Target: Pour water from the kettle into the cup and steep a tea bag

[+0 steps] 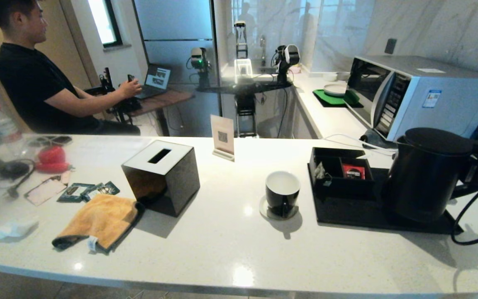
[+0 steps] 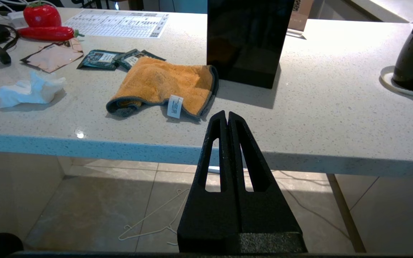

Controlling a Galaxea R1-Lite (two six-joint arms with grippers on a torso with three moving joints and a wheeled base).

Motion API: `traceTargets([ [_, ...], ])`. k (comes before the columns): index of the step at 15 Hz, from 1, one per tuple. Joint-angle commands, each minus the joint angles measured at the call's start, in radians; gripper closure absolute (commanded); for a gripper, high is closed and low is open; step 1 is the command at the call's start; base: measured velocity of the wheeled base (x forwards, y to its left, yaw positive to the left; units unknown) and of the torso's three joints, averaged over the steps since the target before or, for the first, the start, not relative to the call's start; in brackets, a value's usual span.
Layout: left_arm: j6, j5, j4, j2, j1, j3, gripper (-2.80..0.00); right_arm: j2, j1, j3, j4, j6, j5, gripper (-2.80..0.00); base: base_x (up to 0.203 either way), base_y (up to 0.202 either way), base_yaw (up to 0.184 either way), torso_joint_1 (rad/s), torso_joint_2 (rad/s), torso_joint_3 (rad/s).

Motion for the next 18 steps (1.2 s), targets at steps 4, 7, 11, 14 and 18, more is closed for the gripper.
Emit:
traceTargets([
  [4, -0.001, 0.0, 0.0, 0.001, 0.0, 0.0, 0.0, -0.156, 0.009, 0.103, 0.019, 0.002, 0.003, 0.0, 0.0, 0.0, 0.0, 0.0, 0.0, 0.0],
  [7, -0.001, 0.0, 0.0, 0.001, 0.0, 0.0, 0.0, -0.227, 0.033, 0.124, 0.076, 0.001, 0.002, 0.0, 0.0, 0.0, 0.0, 0.0, 0.0, 0.0],
  [11, -0.001, 0.0, 0.0, 0.001, 0.0, 0.0, 0.0, -0.288, 0.084, 0.124, 0.142, -0.003, 0.0, 0.0, 0.0, 0.0, 0.0, 0.0, 0.0, 0.0],
  [14, -0.001, 0.0, 0.0, 0.001, 0.0, 0.0, 0.0, -0.319, 0.135, 0.124, 0.179, -0.005, -0.004, 0.0, 0.0, 0.0, 0.0, 0.0, 0.0, 0.0],
  [18, -0.001, 0.0, 0.0, 0.001, 0.0, 0.0, 0.0, -0.333, 0.237, 0.115, 0.222, -0.007, -0.111, 0.0, 0.0, 0.0, 0.0, 0.0, 0.0, 0.0],
])
